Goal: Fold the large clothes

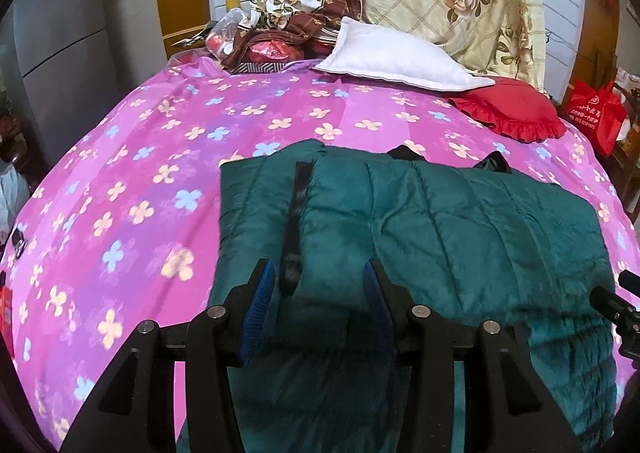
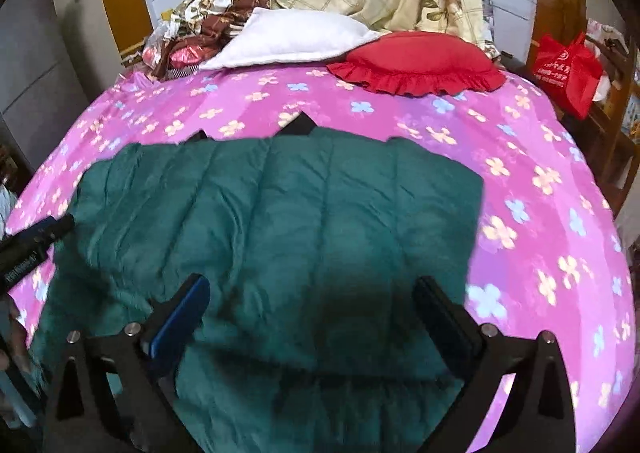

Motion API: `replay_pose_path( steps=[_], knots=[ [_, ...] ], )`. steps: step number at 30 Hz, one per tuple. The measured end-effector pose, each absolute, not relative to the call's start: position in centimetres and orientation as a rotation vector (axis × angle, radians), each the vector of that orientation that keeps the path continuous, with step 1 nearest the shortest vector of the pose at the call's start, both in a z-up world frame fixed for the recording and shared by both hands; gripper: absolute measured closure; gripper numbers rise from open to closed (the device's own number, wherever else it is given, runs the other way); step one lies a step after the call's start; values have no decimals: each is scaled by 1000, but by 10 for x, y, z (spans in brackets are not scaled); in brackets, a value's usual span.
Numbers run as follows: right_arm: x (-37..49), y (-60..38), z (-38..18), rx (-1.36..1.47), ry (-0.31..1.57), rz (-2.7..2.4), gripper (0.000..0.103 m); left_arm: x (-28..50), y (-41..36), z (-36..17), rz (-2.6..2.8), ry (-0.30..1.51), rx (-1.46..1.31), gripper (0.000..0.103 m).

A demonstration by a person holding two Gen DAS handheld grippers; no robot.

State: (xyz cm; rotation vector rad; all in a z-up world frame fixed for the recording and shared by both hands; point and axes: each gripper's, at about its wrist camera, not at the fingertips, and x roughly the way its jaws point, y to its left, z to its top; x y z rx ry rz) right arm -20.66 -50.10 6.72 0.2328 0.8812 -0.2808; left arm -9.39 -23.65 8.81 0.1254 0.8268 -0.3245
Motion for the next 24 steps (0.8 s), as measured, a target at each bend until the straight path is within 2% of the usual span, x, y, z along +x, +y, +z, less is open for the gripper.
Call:
replay_pose_path(
  steps=[24],
  knots=[
    [-308, -474, 78, 223, 869, -353, 0, -179, -177, 83, -352, 869, 186, 75]
  ],
)
